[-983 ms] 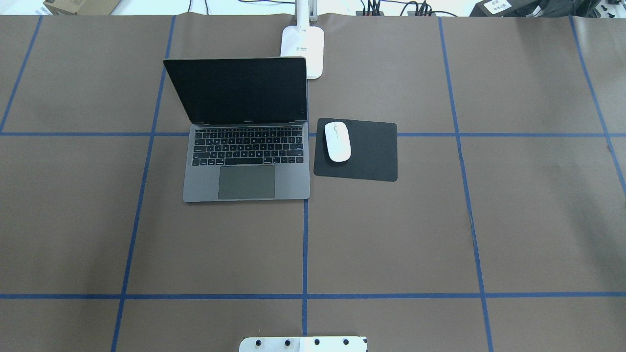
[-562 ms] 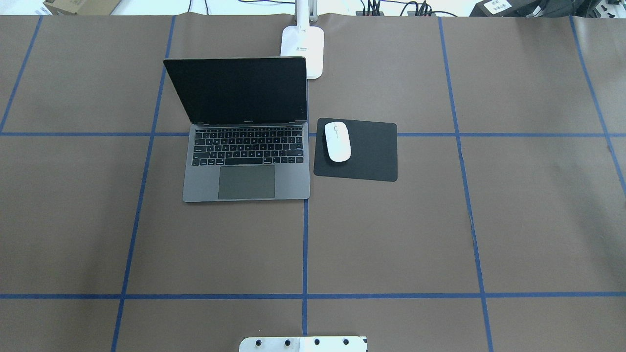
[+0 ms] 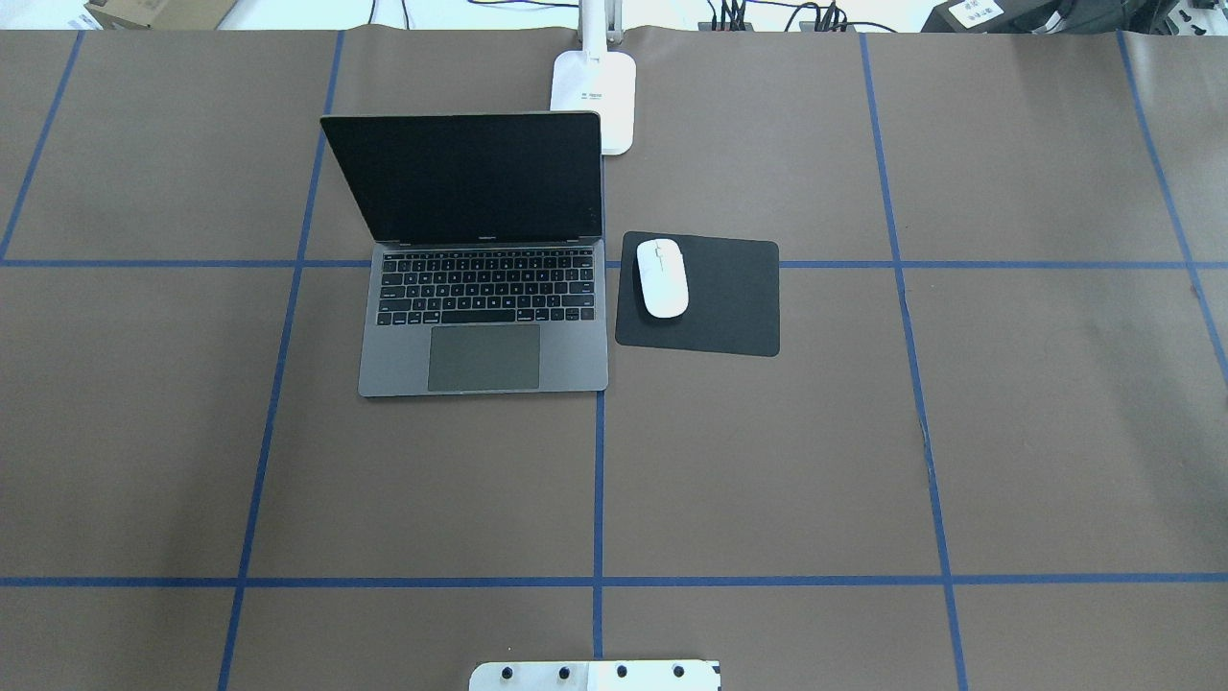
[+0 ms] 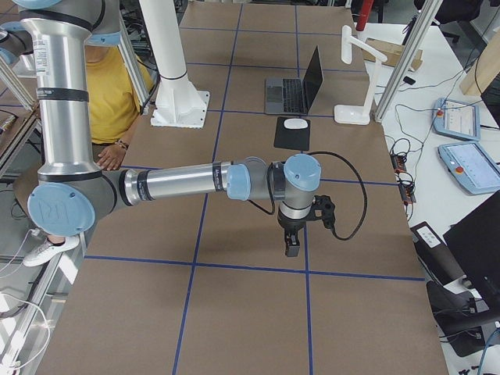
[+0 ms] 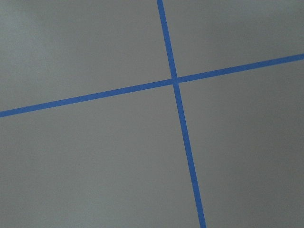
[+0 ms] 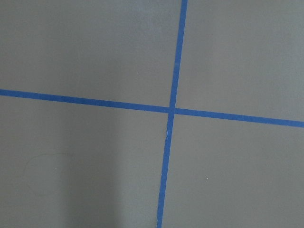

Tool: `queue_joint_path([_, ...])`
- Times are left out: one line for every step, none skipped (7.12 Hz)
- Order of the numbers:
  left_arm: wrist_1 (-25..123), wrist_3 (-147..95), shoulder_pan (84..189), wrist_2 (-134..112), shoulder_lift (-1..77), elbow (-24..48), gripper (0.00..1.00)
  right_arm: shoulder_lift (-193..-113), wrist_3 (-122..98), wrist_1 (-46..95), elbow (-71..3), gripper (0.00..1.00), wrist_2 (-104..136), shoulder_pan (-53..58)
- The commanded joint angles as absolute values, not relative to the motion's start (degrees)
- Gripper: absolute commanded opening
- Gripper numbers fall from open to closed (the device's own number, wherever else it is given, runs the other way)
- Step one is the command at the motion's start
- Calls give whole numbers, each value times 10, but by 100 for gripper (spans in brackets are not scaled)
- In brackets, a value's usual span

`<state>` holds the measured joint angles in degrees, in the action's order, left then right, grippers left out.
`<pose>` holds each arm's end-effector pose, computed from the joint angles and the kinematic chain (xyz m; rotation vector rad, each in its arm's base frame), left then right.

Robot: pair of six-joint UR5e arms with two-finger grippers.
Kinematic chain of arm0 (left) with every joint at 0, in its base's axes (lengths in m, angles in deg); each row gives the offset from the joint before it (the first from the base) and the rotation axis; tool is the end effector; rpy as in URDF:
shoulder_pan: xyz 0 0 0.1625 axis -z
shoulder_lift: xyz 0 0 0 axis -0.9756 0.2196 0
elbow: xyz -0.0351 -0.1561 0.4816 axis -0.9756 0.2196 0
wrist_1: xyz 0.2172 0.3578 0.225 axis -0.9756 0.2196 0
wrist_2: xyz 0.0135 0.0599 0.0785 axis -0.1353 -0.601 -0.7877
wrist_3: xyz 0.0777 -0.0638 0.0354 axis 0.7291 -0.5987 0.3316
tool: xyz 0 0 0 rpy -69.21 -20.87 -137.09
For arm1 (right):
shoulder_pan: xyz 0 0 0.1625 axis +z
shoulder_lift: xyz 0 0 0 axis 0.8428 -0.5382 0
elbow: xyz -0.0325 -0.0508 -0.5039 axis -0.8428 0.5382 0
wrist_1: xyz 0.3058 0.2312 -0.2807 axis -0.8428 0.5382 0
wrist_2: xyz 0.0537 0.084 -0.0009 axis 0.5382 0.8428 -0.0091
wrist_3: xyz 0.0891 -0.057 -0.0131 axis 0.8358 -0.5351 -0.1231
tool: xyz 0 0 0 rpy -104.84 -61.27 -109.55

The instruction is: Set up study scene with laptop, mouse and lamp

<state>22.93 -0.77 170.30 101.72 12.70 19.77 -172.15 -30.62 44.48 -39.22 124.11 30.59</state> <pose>-0.0854 -0.5057 0.7145 0.1470 0.7614 0.1465 0.0438 -0.5638 0.6745 0.0358 -0.7188 -0.0822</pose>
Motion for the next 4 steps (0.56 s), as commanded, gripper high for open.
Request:
queue_joint_path([231,-10,1703,1017,125,203,100,-1723,-306,445,-392,100,1242,305])
queue_joint_path([231,-11,1704,1016,123,207,100,-1723,-308,445,-391,100,1242,305])
queue_joint_path([231,-11,1704,1016,123,207,100,-1722,-309,445,-391,100,1242,305])
queue_joint_path([231,-11,1704,1016,122,212,100,-1722,-308,445,-392,100,1242,305])
